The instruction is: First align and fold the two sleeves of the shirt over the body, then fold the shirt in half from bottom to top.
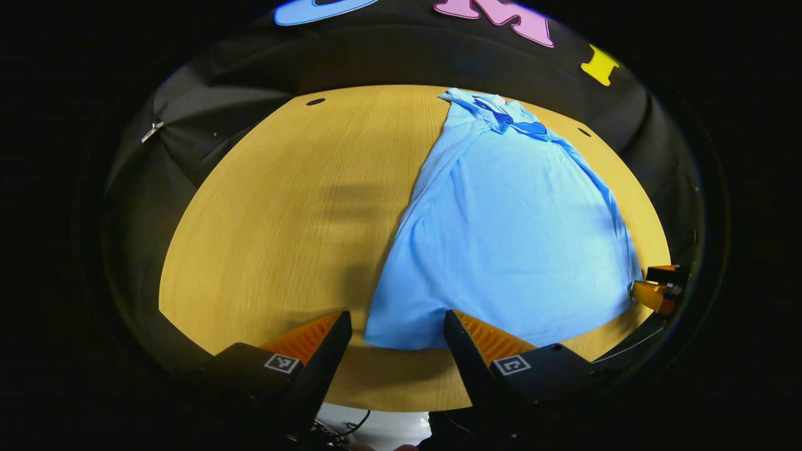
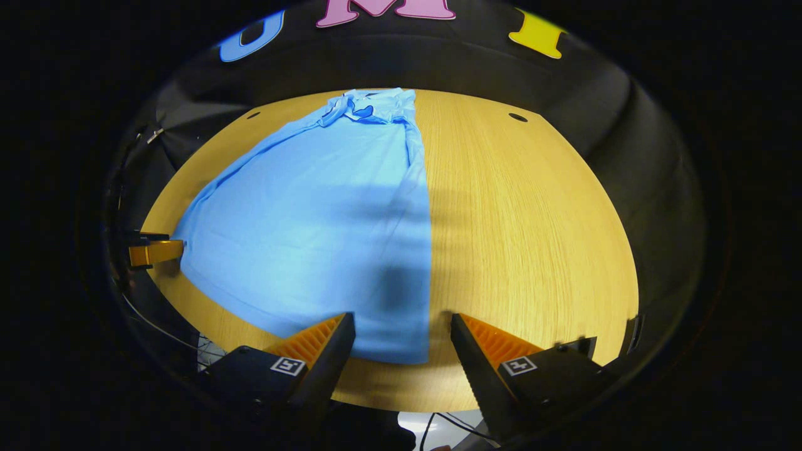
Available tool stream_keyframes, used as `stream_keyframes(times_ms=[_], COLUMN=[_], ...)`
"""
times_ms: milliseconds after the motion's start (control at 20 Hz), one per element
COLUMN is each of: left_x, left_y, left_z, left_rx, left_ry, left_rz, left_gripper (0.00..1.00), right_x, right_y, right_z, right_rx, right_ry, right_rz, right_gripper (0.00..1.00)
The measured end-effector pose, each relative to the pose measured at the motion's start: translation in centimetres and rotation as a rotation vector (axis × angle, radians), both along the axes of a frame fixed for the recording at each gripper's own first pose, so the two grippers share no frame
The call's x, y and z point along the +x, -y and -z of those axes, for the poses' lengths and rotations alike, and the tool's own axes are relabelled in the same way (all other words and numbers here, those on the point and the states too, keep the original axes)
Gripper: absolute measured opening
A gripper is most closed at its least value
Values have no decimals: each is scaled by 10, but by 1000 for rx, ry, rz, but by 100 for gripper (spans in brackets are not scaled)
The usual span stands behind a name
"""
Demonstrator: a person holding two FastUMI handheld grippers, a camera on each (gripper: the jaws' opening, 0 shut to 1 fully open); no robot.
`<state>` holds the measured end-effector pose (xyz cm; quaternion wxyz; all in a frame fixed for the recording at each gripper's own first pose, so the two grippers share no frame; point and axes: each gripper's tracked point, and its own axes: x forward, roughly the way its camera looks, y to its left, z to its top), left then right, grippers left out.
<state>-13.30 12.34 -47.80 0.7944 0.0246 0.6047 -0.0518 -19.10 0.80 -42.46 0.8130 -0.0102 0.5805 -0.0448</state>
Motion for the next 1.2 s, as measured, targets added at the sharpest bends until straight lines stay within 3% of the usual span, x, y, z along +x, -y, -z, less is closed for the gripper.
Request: stream_keyframes(times_ms=[100,250,300,350,400,450,500,550,700,750,950,1200], left_x=[0,-1,-1,0,2,4,5,5,7,7,31,107], left_y=[4,14,17,21,22,22,21,22,24,25,38,61], left_z=[3,1,1,1,0,1,0,-1,-2,-1,-25,-61], left_rx=[-8,-33,-41,-60,-70,-85,-103,-122,-158,-166,-192,-229], left_ry=[-2,-4,-7,-7,-3,-2,-6,-9,-9,-6,78,216], left_rz=[18,59,62,58,40,16,-8,-30,-59,-53,-31,-5], left_gripper=[95,63,50,34,15,13,7,6,6,6,6,6], right_x=[2,4,5,5,7,11,12,14,17,18,45,105], right_y=[-5,-13,-17,-20,-25,-28,-30,-34,-39,-36,-26,-18], right_z=[2,1,3,2,4,4,5,3,6,5,-15,-42], right_rx=[23,40,47,54,62,70,74,99,184,192,180,186], right_ry=[-9,-19,-20,-26,-26,-18,-7,-3,7,7,96,219], right_rz=[14,-12,-22,-31,-35,-31,-22,-27,4,20,43,44], right_gripper=[95,85,75,58,53,28,14,7,0,5,5,5])
